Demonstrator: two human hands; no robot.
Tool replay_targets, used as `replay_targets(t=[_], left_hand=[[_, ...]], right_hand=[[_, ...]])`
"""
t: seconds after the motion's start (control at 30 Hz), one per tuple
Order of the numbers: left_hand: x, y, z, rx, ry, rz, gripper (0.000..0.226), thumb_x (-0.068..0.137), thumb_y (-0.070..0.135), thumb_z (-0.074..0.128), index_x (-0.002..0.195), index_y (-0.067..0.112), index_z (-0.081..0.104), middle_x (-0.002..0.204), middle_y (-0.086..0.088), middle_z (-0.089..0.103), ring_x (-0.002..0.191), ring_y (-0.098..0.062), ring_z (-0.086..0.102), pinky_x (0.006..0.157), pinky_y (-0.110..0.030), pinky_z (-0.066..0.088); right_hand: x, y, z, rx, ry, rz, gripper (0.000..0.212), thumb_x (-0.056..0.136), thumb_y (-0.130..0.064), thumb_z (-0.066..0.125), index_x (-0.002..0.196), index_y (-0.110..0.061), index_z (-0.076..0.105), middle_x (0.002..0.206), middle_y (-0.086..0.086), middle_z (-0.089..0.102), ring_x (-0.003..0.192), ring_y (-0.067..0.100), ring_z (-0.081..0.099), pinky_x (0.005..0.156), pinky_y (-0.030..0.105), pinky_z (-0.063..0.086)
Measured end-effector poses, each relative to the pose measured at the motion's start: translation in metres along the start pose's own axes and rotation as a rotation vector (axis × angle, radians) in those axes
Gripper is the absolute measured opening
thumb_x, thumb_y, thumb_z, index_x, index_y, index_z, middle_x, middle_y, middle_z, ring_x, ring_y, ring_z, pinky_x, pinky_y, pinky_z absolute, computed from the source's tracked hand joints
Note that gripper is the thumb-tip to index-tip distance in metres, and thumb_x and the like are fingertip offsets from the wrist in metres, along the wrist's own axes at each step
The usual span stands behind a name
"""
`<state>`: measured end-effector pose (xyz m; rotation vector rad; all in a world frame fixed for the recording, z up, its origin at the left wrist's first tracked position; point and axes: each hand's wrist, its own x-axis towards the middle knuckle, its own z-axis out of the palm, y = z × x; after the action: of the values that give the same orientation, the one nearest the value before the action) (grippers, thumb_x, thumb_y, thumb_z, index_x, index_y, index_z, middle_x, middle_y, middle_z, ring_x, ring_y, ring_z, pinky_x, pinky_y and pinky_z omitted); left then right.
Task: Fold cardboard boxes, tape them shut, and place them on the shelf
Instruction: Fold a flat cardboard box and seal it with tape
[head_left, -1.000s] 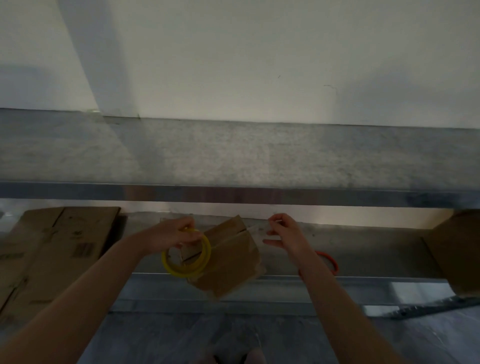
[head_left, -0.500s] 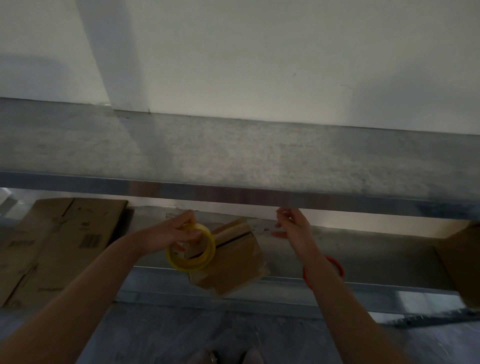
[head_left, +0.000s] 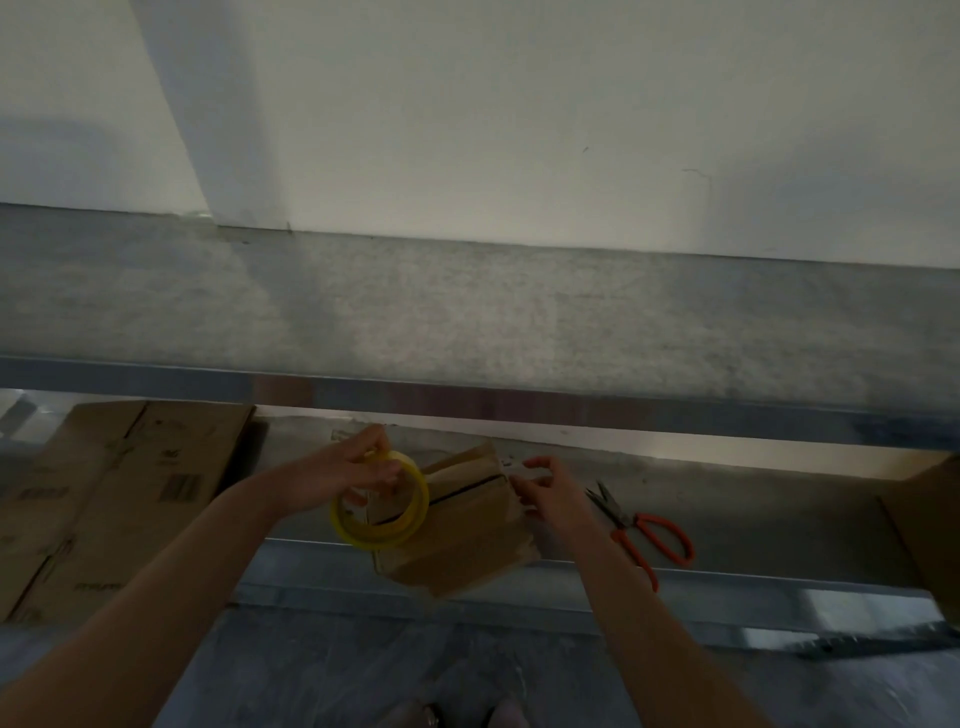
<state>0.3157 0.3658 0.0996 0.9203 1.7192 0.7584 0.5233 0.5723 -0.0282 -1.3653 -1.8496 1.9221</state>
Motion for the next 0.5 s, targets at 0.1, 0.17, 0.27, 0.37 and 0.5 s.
replay_targets(t=[0.1, 0.17, 0.27, 0.37, 0.5], left_hand=[[0.000, 0.002, 0.001, 0.014, 0.001, 0.007, 0.084, 0.059, 0.077, 0.066, 0.102, 0.009, 0.044, 0.112, -0.005, 0.068, 0.106, -0.017, 0.065, 0.095, -0.047, 0.051], [-0.001, 0.001, 0.002, 0.027, -0.001, 0.014, 0.076, 0.064, 0.072, 0.065, 0.103, 0.010, 0.045, 0.112, -0.006, 0.067, 0.107, -0.019, 0.064, 0.095, -0.048, 0.051], [-0.004, -0.001, 0.004, 0.051, -0.014, 0.030, 0.061, 0.070, 0.065, 0.064, 0.102, 0.015, 0.048, 0.110, -0.010, 0.063, 0.108, -0.025, 0.062, 0.093, -0.048, 0.052], [-0.008, -0.002, 0.006, 0.036, -0.025, 0.044, 0.059, 0.071, 0.064, 0.065, 0.103, 0.017, 0.049, 0.110, -0.012, 0.059, 0.107, -0.025, 0.060, 0.094, -0.048, 0.051], [-0.009, -0.006, 0.004, -0.037, -0.049, 0.068, 0.047, 0.079, 0.056, 0.064, 0.104, 0.020, 0.050, 0.115, -0.008, 0.063, 0.114, -0.026, 0.059, 0.099, -0.054, 0.045]], right_hand=[[-0.001, -0.003, 0.001, -0.010, -0.004, 0.016, 0.029, 0.087, -0.027, 0.072, 0.108, -0.024, 0.052, 0.105, 0.010, 0.065, 0.093, 0.024, 0.066, 0.084, 0.040, 0.058], [-0.002, -0.005, 0.000, -0.008, 0.011, 0.021, 0.024, 0.090, -0.024, 0.070, 0.106, -0.022, 0.052, 0.105, 0.009, 0.064, 0.089, 0.022, 0.065, 0.074, 0.033, 0.056], [-0.005, -0.002, -0.003, 0.072, 0.071, 0.012, 0.013, 0.094, -0.014, 0.064, 0.098, -0.021, 0.053, 0.104, 0.013, 0.062, 0.083, 0.022, 0.065, 0.068, 0.031, 0.055], [-0.010, 0.000, -0.009, 0.159, 0.111, -0.001, 0.011, 0.097, -0.010, 0.057, 0.095, -0.020, 0.053, 0.103, 0.012, 0.058, 0.083, 0.021, 0.064, 0.069, 0.036, 0.059], [-0.013, -0.006, -0.010, 0.242, 0.105, 0.015, 0.009, 0.100, -0.008, 0.051, 0.096, -0.016, 0.051, 0.102, 0.010, 0.051, 0.081, 0.020, 0.058, 0.071, 0.044, 0.060]])
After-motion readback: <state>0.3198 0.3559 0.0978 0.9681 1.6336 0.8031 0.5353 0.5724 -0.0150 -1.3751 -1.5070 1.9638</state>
